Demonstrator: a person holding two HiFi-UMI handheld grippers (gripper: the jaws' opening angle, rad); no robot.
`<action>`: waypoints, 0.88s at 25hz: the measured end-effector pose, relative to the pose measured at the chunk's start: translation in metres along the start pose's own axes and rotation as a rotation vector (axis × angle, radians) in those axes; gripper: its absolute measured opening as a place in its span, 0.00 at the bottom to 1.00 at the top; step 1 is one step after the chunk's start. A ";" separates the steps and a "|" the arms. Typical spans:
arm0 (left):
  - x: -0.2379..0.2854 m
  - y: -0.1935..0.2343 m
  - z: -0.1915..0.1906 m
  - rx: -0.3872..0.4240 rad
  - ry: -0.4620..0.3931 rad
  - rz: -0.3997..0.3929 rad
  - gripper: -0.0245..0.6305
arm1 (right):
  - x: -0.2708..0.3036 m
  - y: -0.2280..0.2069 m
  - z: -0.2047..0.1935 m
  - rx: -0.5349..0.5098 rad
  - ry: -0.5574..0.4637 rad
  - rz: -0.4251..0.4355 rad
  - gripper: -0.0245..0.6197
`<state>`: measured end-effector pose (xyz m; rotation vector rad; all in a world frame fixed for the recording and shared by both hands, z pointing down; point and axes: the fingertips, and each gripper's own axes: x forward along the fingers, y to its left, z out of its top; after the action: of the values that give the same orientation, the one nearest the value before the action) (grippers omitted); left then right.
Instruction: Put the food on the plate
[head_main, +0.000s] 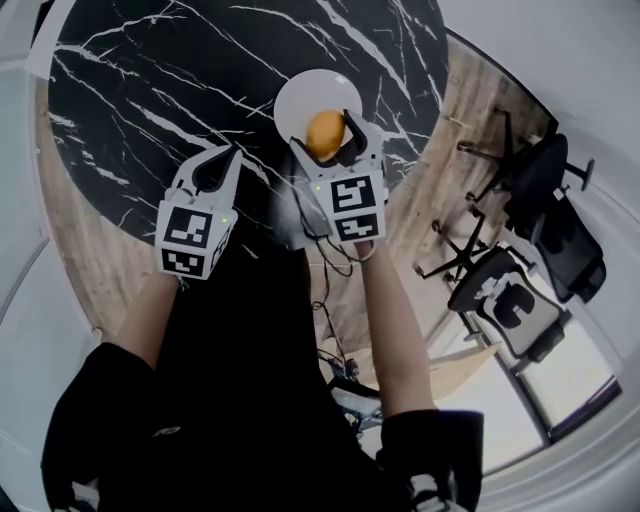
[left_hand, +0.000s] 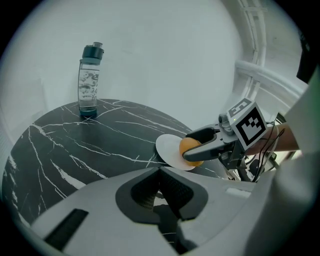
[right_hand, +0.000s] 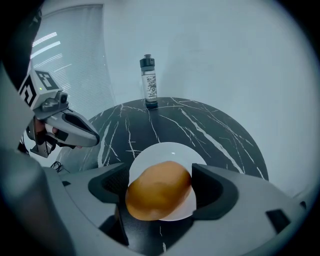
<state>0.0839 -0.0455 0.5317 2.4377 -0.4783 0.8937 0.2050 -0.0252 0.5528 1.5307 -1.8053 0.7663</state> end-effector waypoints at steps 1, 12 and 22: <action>0.000 0.000 0.001 0.006 0.001 -0.005 0.04 | -0.001 0.000 0.000 0.008 -0.002 -0.006 0.59; -0.011 0.003 0.007 0.082 0.013 -0.057 0.04 | -0.016 0.000 0.004 0.117 -0.065 -0.087 0.59; -0.026 0.014 0.017 0.196 0.016 -0.135 0.04 | -0.038 0.014 0.023 0.294 -0.212 -0.204 0.59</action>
<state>0.0673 -0.0622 0.5074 2.6011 -0.2252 0.9398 0.1931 -0.0174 0.5087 2.0201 -1.7019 0.8223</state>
